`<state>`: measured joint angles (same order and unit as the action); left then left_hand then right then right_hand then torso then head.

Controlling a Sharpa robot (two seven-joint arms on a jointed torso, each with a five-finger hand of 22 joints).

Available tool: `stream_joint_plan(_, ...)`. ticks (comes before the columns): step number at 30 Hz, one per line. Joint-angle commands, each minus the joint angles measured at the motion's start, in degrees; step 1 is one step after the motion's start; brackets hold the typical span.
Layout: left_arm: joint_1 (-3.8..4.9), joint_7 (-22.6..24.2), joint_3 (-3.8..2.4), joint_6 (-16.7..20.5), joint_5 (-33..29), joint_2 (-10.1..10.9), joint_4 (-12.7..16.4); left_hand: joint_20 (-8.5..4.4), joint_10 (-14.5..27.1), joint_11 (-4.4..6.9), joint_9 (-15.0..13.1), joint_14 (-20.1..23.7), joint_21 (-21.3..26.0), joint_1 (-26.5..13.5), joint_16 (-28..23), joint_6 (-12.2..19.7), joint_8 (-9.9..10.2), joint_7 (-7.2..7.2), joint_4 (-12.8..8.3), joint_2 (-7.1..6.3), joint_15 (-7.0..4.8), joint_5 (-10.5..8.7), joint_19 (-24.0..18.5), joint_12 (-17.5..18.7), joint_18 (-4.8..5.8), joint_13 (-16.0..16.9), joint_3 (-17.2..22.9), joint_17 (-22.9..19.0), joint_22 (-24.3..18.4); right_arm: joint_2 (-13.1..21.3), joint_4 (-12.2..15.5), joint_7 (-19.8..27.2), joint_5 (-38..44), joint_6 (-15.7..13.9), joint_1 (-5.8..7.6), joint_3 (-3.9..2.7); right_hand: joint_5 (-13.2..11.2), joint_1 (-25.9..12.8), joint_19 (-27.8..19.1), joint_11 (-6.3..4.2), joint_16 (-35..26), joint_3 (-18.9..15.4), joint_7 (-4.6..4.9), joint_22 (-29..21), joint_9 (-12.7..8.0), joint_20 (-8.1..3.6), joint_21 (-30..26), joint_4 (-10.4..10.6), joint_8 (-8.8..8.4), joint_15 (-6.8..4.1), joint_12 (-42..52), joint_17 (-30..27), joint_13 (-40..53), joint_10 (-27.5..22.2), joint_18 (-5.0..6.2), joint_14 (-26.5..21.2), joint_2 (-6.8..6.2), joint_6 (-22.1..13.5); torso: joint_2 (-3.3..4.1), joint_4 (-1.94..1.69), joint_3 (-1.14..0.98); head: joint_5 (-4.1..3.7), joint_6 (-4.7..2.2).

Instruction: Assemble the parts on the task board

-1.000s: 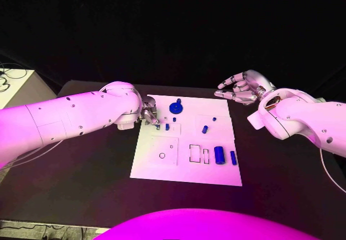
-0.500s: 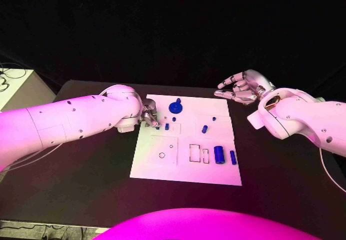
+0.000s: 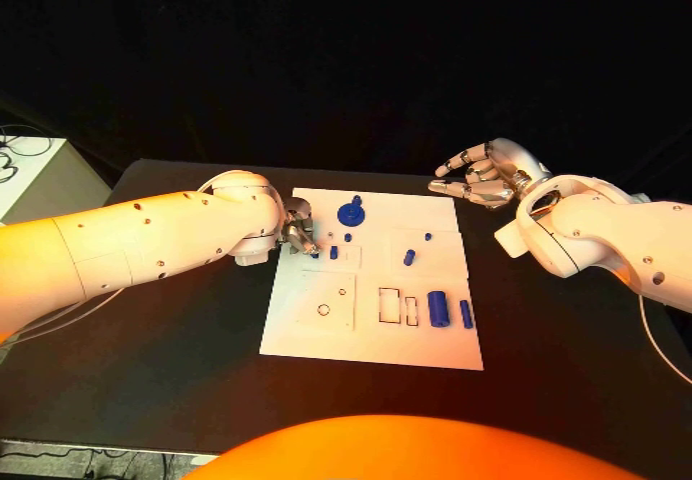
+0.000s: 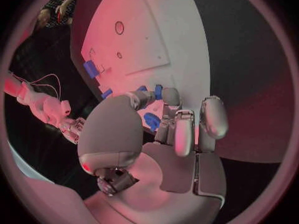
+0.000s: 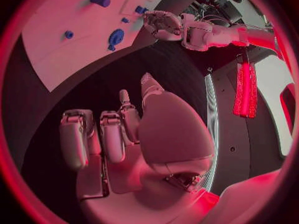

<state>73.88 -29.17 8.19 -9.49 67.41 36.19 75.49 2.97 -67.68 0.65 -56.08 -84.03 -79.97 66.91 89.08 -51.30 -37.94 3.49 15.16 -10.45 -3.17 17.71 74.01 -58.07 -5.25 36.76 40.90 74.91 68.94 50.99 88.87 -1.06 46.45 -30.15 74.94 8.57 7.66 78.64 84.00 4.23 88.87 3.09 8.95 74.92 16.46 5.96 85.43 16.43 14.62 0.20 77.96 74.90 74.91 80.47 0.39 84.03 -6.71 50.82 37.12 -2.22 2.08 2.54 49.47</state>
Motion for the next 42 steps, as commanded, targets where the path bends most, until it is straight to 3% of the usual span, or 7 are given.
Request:
stream_joint_plan(1, -0.24, 0.8, 0.07, 0.1, 0.5, -0.2, 0.0, -0.02, 0.1, 0.06, 0.0, -5.1, 0.0, -0.2, 0.0, 0.0, -0.2, -0.14, -9.8, 0.58, -0.41, -0.33, 0.2, 0.3, 0.31, -0.1, 10.2, 13.0, -0.1, 0.0, 0.1, 0.5, 0.6, 0.8, -0.04, 0.0, -0.2, -0.2, 3.9, -0.03, -0.3, -0.2, 0.01, 12.1, 0.1, -0.14, -0.2, 0.0, 0.21, -0.26, -0.1, 12.5, 5.2, -0.4, 0.79, 5.2, 0.15, -0.5, 0.02, 0.01, -0.02, -0.03, -0.01)
stream_joint_plan(12, -0.56, 0.8, 0.26, -0.1, 0.4, -0.6, -0.2, -0.01, 0.1, 0.02, 0.0, -5.1, 0.1, -0.4, 0.1, 0.1, -0.2, -0.11, -9.8, 0.61, -0.38, -0.66, 0.1, 0.4, 0.27, -0.1, 10.2, 13.1, -0.3, 0.1, 0.1, 0.5, 0.6, 0.8, -0.05, 0.0, -0.2, -0.2, 3.9, -0.04, -0.3, -0.3, -0.01, 12.0, 0.1, -0.14, -0.3, 0.0, 0.27, -0.27, -0.1, 12.4, 5.2, -0.4, 0.81, 5.2, 0.2, -0.4, 0.01, -0.02, 0.02, -0.17, 0.24)
stream_joint_plan(18, -0.72, 0.7, 0.39, -0.2, -0.5, -0.7, -0.4, 0.04, -0.4, 0.07, 0.0, -5.3, 0.2, -1.6, 0.3, -0.1, -0.4, -0.22, -9.7, -0.26, -0.36, -0.79, 0.0, 0.0, 0.27, 0.3, 9.8, 13.6, -0.3, 0.1, 0.1, 0.6, 0.5, 0.9, -0.06, 0.0, -0.2, -0.2, 3.9, -0.04, -0.3, -0.3, -0.01, 12.0, 0.1, -0.14, -0.3, 0.0, 0.27, -0.27, -0.1, 12.4, 5.2, -0.4, 0.81, 5.2, 0.2, -0.4, -0.02, -0.03, -0.02, -0.19, 0.39)
stream_joint_plan(25, -0.77, 0.7, 0.44, -0.2, -1.0, -0.8, -0.5, -0.1, -1.0, 0.42, 0.3, -5.4, 0.4, -5.2, 0.3, -0.6, -0.6, -0.78, -7.8, -1.64, -0.61, -0.93, 0.0, -0.1, 0.24, 0.1, 7.9, 13.7, -0.4, 0.1, 0.0, 0.6, 0.5, 0.9, -0.07, 0.0, -0.2, -0.2, 3.9, -0.04, -0.3, -0.3, -0.01, 12.0, 0.1, -0.14, -0.3, 0.0, 0.27, -0.27, -0.1, 12.4, 5.2, -0.4, 0.81, 5.2, 0.2, -0.4, 0.02, -0.03, 0.0, -0.22, 0.43)
stream_joint_plan(28, -0.78, 0.6, 0.45, -0.3, -1.2, -0.8, -0.7, -0.24, -1.0, 0.54, 0.7, -5.3, 0.6, -7.6, 0.3, -1.2, -0.5, -0.96, -5.5, -2.11, -0.72, -1.01, 0.0, -0.2, 0.24, -0.1, 4.9, 13.6, -0.5, 0.1, 0.0, 0.6, 0.3, 0.8, -0.09, 0.0, -0.2, -0.2, 3.9, -0.04, -0.3, -0.3, -0.01, 12.0, 0.1, -0.14, -0.3, 0.0, 0.27, -0.27, -0.1, 12.4, 5.2, -0.4, 0.81, 5.2, 0.2, -0.4, 0.01, -0.02, 0.01, -0.21, 0.5)
stream_joint_plan(33, -0.79, 0.6, 0.46, -0.5, -1.3, -0.8, -1.0, -0.31, -0.8, 0.58, 1.0, -5.3, 0.7, -8.3, 0.3, -1.3, -0.4, -0.99, -4.5, -2.29, -0.78, -0.95, 0.1, -0.1, 0.24, -0.3, 3.3, 13.6, -0.6, 0.1, 0.0, 0.6, 0.2, 0.8, -0.12, 0.0, -0.2, -0.3, 3.9, -0.04, -0.4, -0.3, -0.01, 12.0, 0.1, -0.15, -0.4, 0.1, 0.31, -0.27, -0.1, 12.3, 5.1, -0.4, 0.82, 5.2, 0.22, -0.4, 0.0, 0.0, -0.03, -0.18, 0.5)
stream_joint_plan(42, -0.79, 0.5, 0.47, -0.7, -1.3, -0.9, -1.7, -0.3, -0.4, 0.47, 1.8, -5.2, 1.0, -9.5, 0.2, -1.8, 0.0, -0.88, -1.0, -2.78, -0.73, -0.93, 0.0, -0.1, 0.21, -0.7, -3.6, 13.3, -0.8, 0.1, 0.0, 0.7, 0.2, 0.8, -0.14, 0.0, -0.2, -0.3, 3.9, -0.04, -0.4, -0.3, -0.01, 12.0, 0.1, -0.15, -0.4, 0.1, 0.31, -0.27, -0.1, 12.3, 5.1, -0.4, 0.82, 5.2, 0.22, -0.4, 0.0, 0.0, 0.0, -0.24, 0.52)
